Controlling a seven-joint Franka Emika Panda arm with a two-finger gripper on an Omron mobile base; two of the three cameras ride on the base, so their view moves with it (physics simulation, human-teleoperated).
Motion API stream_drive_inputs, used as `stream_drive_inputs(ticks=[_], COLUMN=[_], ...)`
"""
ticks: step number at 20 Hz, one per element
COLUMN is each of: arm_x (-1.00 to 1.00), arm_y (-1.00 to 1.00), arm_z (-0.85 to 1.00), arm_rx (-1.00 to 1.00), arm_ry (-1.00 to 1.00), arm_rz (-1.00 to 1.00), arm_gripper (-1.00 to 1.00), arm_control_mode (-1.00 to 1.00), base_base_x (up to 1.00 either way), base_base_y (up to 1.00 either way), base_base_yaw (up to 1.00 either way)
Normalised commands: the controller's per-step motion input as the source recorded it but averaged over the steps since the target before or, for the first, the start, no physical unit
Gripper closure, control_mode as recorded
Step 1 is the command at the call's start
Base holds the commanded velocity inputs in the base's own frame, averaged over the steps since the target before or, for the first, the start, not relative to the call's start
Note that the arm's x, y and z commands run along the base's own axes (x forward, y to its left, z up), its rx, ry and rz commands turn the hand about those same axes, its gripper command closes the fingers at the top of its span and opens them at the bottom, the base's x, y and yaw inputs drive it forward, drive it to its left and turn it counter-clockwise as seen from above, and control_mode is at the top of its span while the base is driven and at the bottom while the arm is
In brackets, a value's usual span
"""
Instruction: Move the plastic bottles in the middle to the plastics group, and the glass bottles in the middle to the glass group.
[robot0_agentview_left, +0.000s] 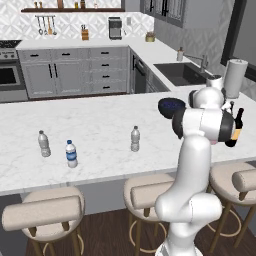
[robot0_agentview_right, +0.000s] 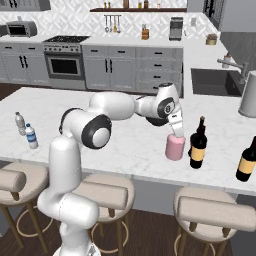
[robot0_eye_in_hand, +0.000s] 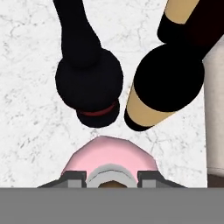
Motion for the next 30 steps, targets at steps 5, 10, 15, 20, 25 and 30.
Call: stream_drive_inputs(ticks=[5,10,15,20,25,30], arm_x=[0.0,0.0,0.0,0.0,0.0,0.0], arm_y=[-0.23,-0.04,0.0,0.0,0.0,0.0], arm_z=[-0.05,-0.14,-0.34,-0.32,-0.02,0.02], arm_rx=[0.0,0.0,0.0,0.0,0.0,0.0], arm_ry=[0.0,0.0,0.0,0.0,0.0,0.0], arm_rz=[-0.14,-0.09,-0.06,-0.06,-0.05,-0.04], arm_gripper=[1.0,1.0,1.0,1.0,-1.0,-1.0], arm_control_mode=[-1.0,-1.0,-1.0,-1.0,-1.0,-1.0], base_base_x=[0.0,0.0,0.0,0.0,0.0,0.0], base_base_y=[0.0,0.0,0.0,0.0,0.0,0.0], base_base_yaw=[0.0,0.0,0.0,0.0,0.0,0.0])
